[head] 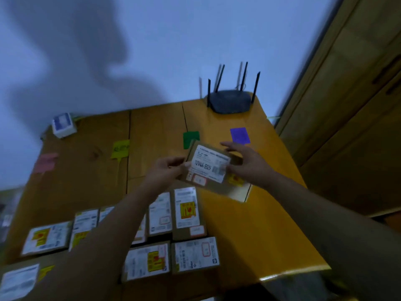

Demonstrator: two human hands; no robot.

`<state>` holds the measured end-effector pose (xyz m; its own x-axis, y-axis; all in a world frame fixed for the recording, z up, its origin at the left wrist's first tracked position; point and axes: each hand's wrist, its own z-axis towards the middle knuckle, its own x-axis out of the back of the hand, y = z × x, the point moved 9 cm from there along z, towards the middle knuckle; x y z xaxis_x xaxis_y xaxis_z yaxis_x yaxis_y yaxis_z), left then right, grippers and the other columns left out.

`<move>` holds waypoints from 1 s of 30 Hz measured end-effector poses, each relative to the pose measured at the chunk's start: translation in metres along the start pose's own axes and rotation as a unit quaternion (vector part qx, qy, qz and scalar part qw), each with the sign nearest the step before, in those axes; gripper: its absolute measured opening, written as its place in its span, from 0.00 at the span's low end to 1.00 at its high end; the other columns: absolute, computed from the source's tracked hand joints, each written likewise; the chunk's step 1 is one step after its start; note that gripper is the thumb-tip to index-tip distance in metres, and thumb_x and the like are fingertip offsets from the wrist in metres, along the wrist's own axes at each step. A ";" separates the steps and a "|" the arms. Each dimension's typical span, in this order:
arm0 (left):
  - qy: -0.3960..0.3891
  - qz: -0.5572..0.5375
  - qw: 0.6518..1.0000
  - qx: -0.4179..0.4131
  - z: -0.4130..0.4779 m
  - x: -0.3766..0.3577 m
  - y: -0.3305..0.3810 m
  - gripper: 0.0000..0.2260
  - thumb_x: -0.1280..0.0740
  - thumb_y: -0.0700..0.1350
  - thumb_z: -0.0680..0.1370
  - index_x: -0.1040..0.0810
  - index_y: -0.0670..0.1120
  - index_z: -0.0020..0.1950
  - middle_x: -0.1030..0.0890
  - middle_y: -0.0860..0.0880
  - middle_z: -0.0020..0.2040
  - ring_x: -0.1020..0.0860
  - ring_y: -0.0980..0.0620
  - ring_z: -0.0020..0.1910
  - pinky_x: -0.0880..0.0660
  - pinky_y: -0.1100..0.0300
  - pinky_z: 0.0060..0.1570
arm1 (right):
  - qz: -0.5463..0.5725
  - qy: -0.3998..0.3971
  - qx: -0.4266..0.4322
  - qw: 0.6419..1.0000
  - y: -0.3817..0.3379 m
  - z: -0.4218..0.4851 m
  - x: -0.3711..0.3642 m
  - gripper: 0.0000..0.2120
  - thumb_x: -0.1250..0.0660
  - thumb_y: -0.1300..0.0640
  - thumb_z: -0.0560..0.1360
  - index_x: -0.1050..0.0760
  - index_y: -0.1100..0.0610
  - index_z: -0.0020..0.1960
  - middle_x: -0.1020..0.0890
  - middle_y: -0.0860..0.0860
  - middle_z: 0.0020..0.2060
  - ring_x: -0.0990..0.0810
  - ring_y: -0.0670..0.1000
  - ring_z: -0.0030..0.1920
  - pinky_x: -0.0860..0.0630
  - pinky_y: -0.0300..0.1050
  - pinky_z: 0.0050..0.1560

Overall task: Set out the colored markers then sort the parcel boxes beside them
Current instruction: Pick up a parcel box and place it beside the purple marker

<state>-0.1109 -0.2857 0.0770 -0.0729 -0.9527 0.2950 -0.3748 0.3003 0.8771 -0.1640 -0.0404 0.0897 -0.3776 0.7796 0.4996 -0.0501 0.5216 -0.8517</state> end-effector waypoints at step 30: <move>0.234 -0.170 0.956 -0.041 -0.098 0.096 0.025 0.18 0.33 0.51 0.83 0.25 0.45 0.70 0.18 0.44 0.59 0.18 0.54 0.48 0.23 0.61 0.40 | 0.169 0.107 -0.050 0.978 -0.080 -0.040 -0.004 0.19 0.27 0.43 0.77 0.24 0.49 0.65 0.19 0.46 0.54 0.18 0.51 0.57 0.19 0.45 0.48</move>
<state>-0.0371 -0.3655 0.1640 0.4689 -0.8766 0.1084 -0.2285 -0.0018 0.9736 -0.1217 -0.0714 0.1627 -0.1534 0.9628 0.2226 0.1393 0.2441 -0.9597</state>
